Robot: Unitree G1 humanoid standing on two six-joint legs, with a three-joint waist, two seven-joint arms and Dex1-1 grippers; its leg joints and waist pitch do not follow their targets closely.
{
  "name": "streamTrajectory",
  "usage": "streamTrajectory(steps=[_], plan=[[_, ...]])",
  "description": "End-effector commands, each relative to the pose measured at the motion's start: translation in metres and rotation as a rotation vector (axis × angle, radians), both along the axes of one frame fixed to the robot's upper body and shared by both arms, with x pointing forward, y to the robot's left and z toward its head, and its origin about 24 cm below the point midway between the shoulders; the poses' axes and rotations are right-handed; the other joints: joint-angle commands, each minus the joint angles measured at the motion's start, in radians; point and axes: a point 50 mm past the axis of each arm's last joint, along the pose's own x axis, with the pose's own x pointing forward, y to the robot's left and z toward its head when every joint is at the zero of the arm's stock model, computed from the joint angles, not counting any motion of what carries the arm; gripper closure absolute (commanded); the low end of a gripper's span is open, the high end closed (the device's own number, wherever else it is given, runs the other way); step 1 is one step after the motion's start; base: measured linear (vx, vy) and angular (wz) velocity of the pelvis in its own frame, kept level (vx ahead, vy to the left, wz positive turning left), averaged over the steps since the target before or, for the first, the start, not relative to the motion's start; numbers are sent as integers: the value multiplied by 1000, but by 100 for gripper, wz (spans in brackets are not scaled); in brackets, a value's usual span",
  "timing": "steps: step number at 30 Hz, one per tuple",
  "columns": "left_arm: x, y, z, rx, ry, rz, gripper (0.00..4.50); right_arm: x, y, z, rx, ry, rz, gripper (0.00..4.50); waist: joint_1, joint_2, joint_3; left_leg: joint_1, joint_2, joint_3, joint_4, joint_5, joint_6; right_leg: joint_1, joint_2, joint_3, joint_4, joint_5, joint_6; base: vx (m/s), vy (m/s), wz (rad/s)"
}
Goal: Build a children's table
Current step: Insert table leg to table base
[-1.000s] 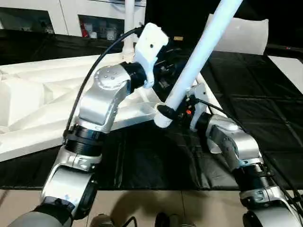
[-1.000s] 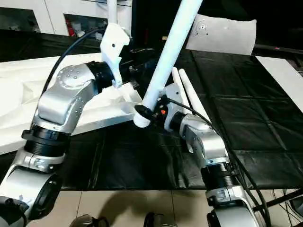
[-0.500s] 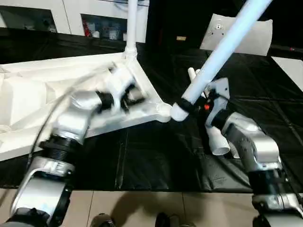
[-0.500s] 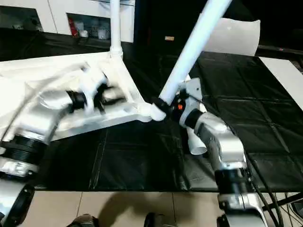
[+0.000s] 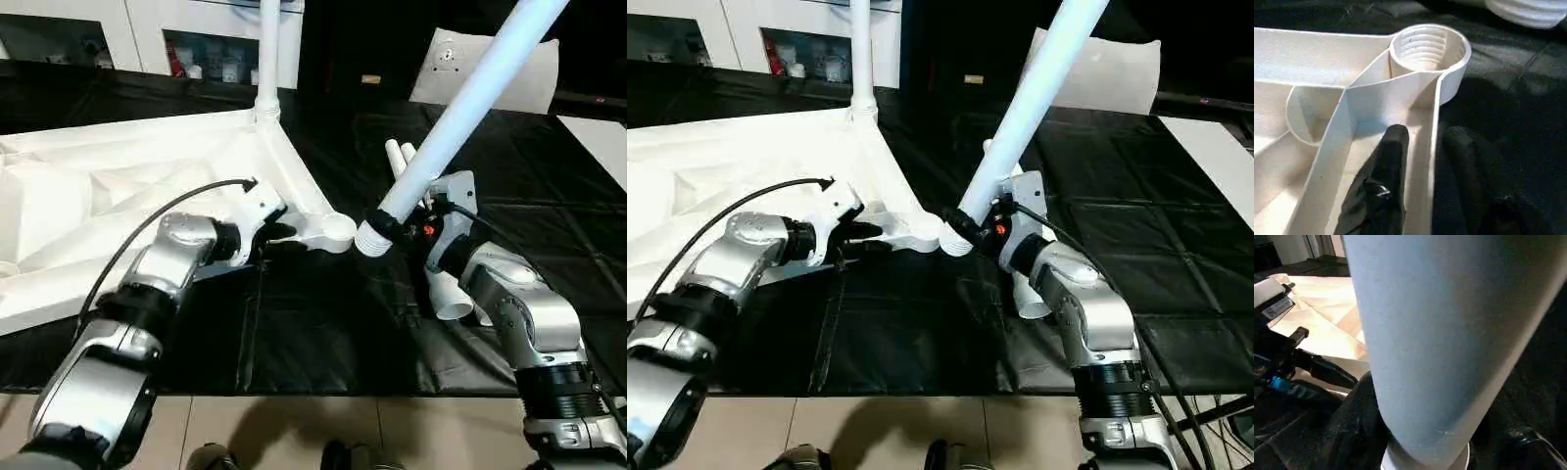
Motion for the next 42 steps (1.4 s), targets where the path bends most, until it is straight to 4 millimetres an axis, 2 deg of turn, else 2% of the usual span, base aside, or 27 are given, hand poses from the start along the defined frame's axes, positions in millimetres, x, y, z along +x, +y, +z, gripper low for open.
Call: streamTrajectory(steps=[1, 7, 9, 13, 18, 19, 21, 23, 24, 30, 33, 34, 37, 40, 42], plan=[[0, 3, -3, 31, 11, 1, 322, -1, -2, 7, -11, -28, -6, 260, 3, 16, -89, 5, 2, 7, -69, -201, 27, 74, -57, 46, -79, -396, -103, 0, 0, 0], [3, 11, -6, 70, 7, 27, 370, 0, -1, 7, -22, -28, 4, 260, 3, 14, -90, 4, 2, 7, -68, -198, 29, 73, -58, 45, -82, -416, -95, 0, 0, 0], [4, 13, -5, 71, 1, 39, 387, 0, -1, 7, -23, -29, 7, 260, 3, 14, -88, 4, -1, 6, -68, -213, 28, 72, -58, 42, -89, -467, -75, 0, 0, 0], [6, 13, -2, 57, -5, 54, 412, 0, -1, 7, -24, -29, 9, 260, 0, 13, -87, 5, 0, 5, -67, -224, 26, 69, -60, 39, -97, -518, -57, 0, 0, 0], [8, 17, -2, 78, -26, 72, 413, -1, 0, 6, -26, -27, 13, 260, -2, 13, -86, 5, -3, 4, -67, -236, 29, 68, -58, 34, -103, -541, -44, 0, 0, 0], [8, 17, -1, 72, -20, 69, 377, -1, 0, 6, -26, -27, 13, 260, -3, 13, -85, 5, -2, 3, -67, -241, 29, 67, -59, 34, -104, -548, -42, 0, 0, 0], [7, 17, -2, 71, 0, 57, 376, -1, 0, 6, -27, -25, 15, 260, -4, 13, -85, 7, -4, 3, -65, -245, 31, 66, -60, 32, -108, -562, -39, 0, 0, 0], [6, 17, -2, 69, 16, 50, 362, -2, 0, 6, -29, -23, 17, 260, -5, 14, -84, 8, -3, 2, -67, -245, 31, 65, -60, 32, -107, -558, -41, 0, 0, 0], [6, 17, -3, 62, 25, 50, 336, -2, 0, 5, -29, -23, 18, 260, -5, 14, -84, 8, -3, 3, -67, -248, 32, 64, -59, 31, -108, -558, -41, 0, 0, 0], [5, 27, -7, 135, 54, 76, 330, -1, 0, 6, -30, -24, 20, 260, -5, 16, -85, 8, 1, 2, -69, -241, 31, 67, -60, 34, -100, -512, -62, 0, 0, 0], [5, 26, -5, 110, 60, 72, 330, -1, 0, 6, -30, -24, 20, 260, -4, 16, -85, 8, 0, 3, -69, -242, 32, 68, -61, 35, -100, -506, -70, 0, 0, 0], [4, 26, -5, 106, 66, 56, 359, -1, 1, 6, -30, -24, 20, 260, -4, 16, -85, 8, -1, 3, -69, -243, 32, 68, -61, 35, -100, -509, -69, 0, 0, 0], [2, 23, -5, 98, 72, 18, 366, -1, 1, 6, -29, -24, 21, 260, -4, 17, -85, 8, -1, 2, -70, -241, 30, 68, -61, 35, -101, -513, -67, 0, 0, 0], [-2, 20, -7, 93, 98, -44, 408, -1, 0, 6, -32, -23, 21, 260, -3, 19, -87, 9, 3, 2, -71, -235, 29, 69, -62, 38, -94, -473, -87, 0, 0, 0], [-4, 20, -9, 104, 111, -63, 411, -1, 0, 6, -32, -23, 21, 260, -3, 20, -89, 8, 6, 3, -72, -228, 25, 70, -61, 41, -88, -436, -101, 0, 0, 0]])
